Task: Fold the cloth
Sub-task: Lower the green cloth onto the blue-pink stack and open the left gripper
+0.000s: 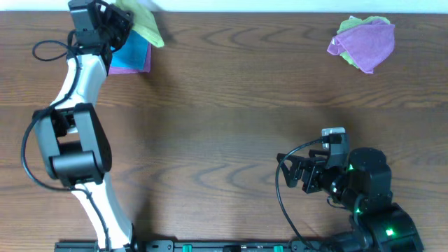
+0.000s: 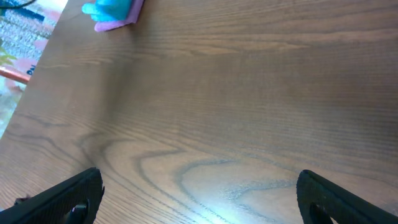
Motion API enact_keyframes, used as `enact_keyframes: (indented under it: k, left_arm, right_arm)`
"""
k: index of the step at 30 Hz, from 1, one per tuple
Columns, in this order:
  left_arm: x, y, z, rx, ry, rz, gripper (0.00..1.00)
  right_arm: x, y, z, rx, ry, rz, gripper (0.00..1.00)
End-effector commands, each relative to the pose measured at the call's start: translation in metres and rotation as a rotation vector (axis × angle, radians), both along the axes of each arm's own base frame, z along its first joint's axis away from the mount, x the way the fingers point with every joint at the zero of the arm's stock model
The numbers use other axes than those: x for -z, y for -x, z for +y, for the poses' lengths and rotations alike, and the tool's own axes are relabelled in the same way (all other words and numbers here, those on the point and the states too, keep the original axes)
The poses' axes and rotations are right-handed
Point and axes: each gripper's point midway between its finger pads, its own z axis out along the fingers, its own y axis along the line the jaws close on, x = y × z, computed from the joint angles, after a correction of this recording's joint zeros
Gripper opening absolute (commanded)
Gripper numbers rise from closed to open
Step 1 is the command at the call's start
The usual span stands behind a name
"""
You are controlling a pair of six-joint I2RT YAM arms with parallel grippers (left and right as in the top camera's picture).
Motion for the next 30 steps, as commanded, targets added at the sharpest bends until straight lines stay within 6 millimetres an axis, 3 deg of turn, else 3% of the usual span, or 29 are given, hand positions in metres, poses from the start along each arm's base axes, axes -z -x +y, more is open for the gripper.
enact_keyframes:
  k: [1, 7, 20, 30]
  left_arm:
    - [-0.016, -0.013, 0.006, -0.004, -0.022, -0.059, 0.06]
    - [-0.013, -0.014, 0.011, -0.013, -0.059, -0.056, 0.06]
    - [0.020, 0.003, 0.041, -0.059, -0.185, 0.076, 0.06]
    - [0.030, 0.008, 0.064, -0.120, -0.325, 0.122, 0.06]
  right_arm:
    - [0.001, 0.000, -0.002, 0.014, -0.009, 0.009, 0.99]
    - [0.001, 0.000, -0.002, 0.013, -0.009, 0.009, 0.99]
    - [0.001, 0.000, -0.002, 0.013, -0.009, 0.009, 0.99]
    - [0.001, 0.000, -0.002, 0.013, -0.009, 0.009, 0.99]
